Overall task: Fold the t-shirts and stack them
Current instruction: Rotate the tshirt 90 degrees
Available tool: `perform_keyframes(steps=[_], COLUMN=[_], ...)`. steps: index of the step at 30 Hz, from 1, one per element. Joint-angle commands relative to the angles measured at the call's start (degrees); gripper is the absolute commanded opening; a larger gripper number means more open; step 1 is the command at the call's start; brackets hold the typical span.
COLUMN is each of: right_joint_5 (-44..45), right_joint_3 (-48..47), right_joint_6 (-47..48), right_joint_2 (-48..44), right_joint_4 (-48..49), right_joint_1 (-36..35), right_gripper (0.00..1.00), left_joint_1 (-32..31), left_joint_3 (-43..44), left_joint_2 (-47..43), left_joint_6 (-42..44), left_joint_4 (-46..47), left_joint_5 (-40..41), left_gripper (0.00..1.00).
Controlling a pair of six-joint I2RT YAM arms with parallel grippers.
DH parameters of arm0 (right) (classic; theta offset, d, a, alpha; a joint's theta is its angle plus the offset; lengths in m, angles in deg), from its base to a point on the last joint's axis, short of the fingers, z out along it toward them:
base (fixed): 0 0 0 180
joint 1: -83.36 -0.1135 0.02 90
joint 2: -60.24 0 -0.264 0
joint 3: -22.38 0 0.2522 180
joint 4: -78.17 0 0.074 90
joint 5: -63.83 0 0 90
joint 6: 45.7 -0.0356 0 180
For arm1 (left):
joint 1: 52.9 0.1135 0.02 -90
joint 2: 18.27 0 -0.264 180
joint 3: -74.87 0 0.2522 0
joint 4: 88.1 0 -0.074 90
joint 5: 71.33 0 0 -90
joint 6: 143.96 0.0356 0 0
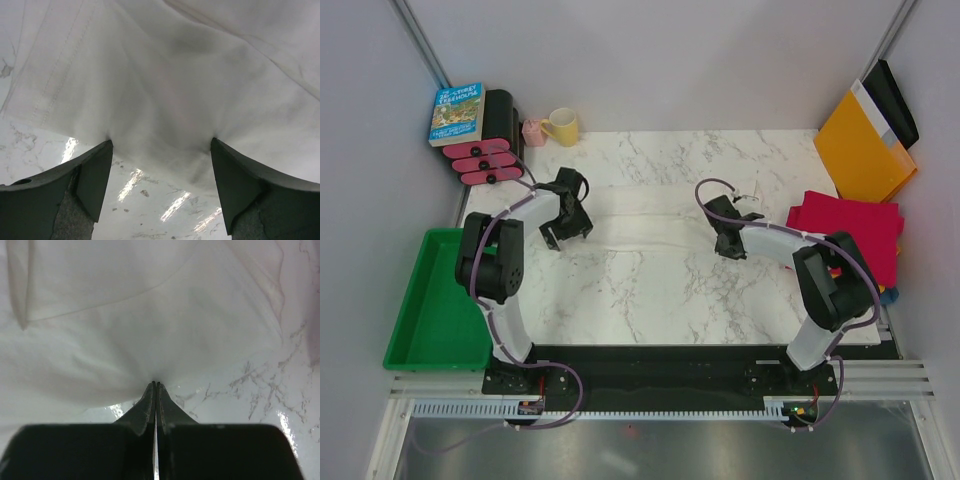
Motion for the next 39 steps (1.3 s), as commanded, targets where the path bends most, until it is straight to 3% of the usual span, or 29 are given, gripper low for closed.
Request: perform_keyframes(steps=[1,10,14,17,19,29,39], right_joint_5=[-1.8,-4.5,-0.1,-2.3,-2.8,-7.2,-8.1], right_joint_3=[2.6,9.0,6.1,3.6,1.3,-6.6,-12.8], right_joint_6=[-2.3,-3.2,1.8,7.2,9.2,14.8,14.2], right_joint_2=[-5.4,-14.9,-18.7,-19.7,-16.8,-4.1,5.0], right_joint_4=[-3.5,-5.5,-2.3,1.9,1.7,4.5,6.7], right_joint_1=[0.1,-0.7,-4.9,-5.6,-5.7,-6.3,-6.2], right_gripper=[0.0,0.0,0.05,0.08,0.0,0.0,0.0], left_joint_1=[0.0,-0.1,-0.4,-0.8,-0.9,-2.1,-4.4], left_joint_3=[-7.4,-14.6,-13.6,-12.2,-12.5,-10.7,-11.2], left_joint_2=[-1.3,-12.2,-15.6,-18.8,-20.8,-13.1,-9.7], left_joint_6=[0.5,1.8,2.5,3.3,4.0,4.3,3.2], left_joint_4=[-10.2,-11.1,-10.6,-7.8,-4.3,-1.2,0.0], left_joint_5=[-0.6,-1.3,-1.1,-2.3,-4.1,-7.0,-6.7], left_gripper=[0.86,0.86,0.88,0.91,0.91,0.86,0.84])
